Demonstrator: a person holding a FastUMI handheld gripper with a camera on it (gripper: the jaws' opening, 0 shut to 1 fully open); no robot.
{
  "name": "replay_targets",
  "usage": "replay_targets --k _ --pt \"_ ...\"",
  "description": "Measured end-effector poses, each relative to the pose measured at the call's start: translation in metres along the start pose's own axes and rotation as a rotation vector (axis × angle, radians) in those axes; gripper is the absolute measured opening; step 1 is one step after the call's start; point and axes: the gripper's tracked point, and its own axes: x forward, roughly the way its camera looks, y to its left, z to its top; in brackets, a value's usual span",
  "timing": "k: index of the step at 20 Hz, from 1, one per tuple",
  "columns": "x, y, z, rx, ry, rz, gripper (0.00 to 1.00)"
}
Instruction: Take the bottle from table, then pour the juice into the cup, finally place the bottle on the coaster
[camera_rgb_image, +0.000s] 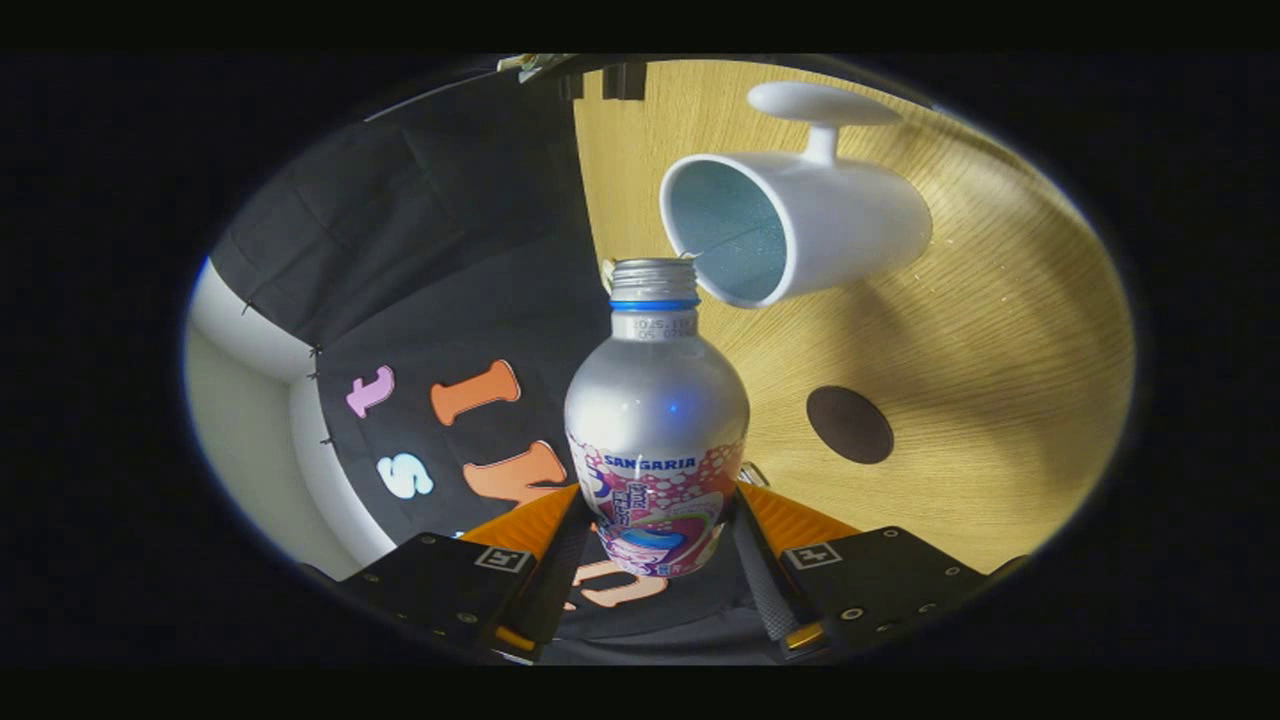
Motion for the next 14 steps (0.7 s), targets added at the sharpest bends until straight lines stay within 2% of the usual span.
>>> replay_targets --k 14 --pt "-0.001 0.015 -0.004 0.044 -0.009 0.02 0.77"
